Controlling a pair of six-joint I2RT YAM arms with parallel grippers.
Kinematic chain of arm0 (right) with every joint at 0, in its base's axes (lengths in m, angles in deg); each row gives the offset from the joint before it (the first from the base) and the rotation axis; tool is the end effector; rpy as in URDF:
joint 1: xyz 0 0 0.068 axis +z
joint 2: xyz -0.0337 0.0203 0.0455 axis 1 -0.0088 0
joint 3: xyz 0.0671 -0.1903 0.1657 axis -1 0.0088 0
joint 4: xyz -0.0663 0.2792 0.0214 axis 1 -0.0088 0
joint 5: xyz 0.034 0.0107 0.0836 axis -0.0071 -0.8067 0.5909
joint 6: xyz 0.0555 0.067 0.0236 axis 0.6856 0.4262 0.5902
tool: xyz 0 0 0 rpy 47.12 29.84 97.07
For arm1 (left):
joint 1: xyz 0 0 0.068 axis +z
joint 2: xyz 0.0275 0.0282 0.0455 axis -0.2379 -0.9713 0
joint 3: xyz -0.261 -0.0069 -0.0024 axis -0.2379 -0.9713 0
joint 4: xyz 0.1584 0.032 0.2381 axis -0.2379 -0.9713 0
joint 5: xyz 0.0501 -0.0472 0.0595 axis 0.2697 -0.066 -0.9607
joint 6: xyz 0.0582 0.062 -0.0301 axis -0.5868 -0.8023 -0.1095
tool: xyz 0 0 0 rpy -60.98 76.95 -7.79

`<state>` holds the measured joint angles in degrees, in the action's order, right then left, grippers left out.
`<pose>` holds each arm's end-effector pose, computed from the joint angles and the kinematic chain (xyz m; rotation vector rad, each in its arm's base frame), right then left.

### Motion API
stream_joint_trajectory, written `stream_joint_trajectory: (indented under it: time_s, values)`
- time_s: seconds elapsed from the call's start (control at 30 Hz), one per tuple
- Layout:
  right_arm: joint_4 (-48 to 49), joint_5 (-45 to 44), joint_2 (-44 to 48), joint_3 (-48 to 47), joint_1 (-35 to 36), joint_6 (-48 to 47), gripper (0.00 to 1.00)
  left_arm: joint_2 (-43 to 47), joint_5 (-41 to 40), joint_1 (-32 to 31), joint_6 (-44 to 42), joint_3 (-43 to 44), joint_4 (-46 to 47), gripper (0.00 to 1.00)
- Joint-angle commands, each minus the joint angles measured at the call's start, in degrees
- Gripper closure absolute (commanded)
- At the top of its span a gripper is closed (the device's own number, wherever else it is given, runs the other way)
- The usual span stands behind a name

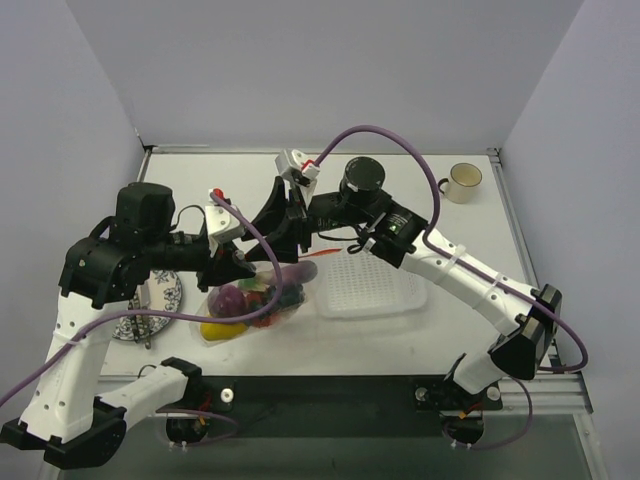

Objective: Open the zip-top bag and remove the fake food

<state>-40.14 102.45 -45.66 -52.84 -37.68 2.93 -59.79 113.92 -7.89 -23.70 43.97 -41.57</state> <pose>0.1848 0.3471 0.4619 -1.3596 0.7983 1.5188 0.1582 -0.1264 0.4342 1.2552 1.7554 -0.8772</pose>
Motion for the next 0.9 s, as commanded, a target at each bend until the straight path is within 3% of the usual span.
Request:
stream_joint_trajectory:
  time_s: [0.0,0.23,0.4,0.63,0.87]
  values:
    - [3.3,1.4,-0.6,-1.3,0.8,-0.5,0.57,1.0,2.5,-0.1,1.0,0.7,4.2,1.00]
    - [3.1,1.4,-1.6,-2.0,1.1,-0.5,0.60,1.1,2.5,-0.1,0.8,0.7,3.9,1.00]
    - [4.2,1.3,-2.5,-2.5,1.2,0.5,0.68,1.3,2.9,-0.1,0.9,0.3,4.0,1.00]
    - [4.3,1.4,-2.4,-2.7,1.0,0.2,0.89,1.9,2.5,-0.1,0.6,-0.6,3.9,1.00]
    - [3.2,0.8,-2.0,-3.1,0.6,-0.2,1.00,2.0,2.4,-0.1,0.5,-1.0,3.9,1.00]
